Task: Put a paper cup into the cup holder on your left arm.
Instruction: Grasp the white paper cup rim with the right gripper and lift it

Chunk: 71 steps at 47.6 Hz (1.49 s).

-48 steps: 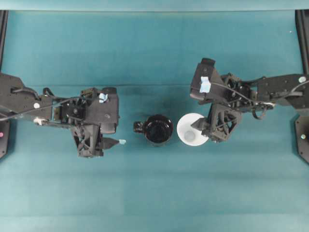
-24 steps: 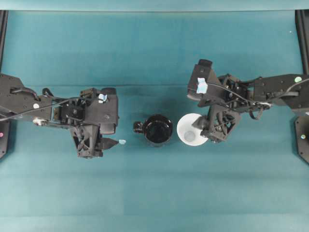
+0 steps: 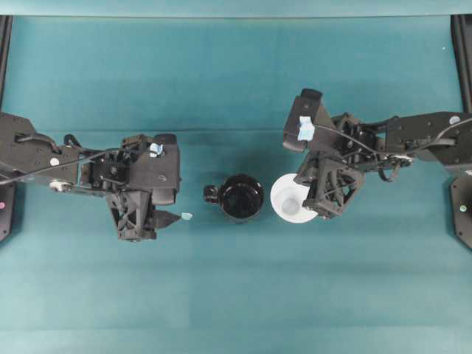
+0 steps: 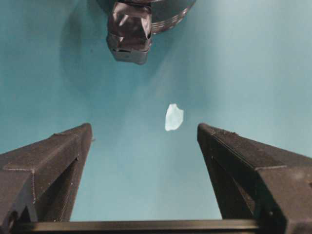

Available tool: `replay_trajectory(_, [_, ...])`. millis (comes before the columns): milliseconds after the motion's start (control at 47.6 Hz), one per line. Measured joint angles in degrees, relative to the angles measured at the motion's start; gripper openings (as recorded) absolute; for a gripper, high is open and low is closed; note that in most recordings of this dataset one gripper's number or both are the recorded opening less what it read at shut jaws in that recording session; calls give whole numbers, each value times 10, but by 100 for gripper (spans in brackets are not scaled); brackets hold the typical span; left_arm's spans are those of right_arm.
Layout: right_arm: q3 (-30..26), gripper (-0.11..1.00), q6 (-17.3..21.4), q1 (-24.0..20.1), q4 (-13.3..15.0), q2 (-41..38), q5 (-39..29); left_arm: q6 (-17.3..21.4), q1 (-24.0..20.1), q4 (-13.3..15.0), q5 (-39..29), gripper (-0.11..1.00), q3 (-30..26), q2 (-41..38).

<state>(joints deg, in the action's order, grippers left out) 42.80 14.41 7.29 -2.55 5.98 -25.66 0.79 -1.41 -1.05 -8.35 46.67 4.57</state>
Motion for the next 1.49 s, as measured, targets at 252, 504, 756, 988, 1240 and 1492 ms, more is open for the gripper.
replay_trajectory(252, [-11,-6,39,1,-10,57,-75,0,0,0,1,91,0,-1])
replay_trajectory(504, [-79,-6,66,1,-16,111,-147,-1,0,1,0,91,0,0])
replay_trajectory(756, [-165,-6,71,-1,-16,69,-157,-1,0,0,0,91,-1,0])
replay_trajectory(988, [-212,-6,71,-11,-13,1,-156,0,0,1,0,91,4,2])
replay_trajectory(1240, [-218,-6,71,-11,-4,-41,-142,-1,0,1,1,91,11,5])
replay_trajectory(1492, [-219,-6,71,-16,-2,-90,-123,0,0,1,0,91,13,5])
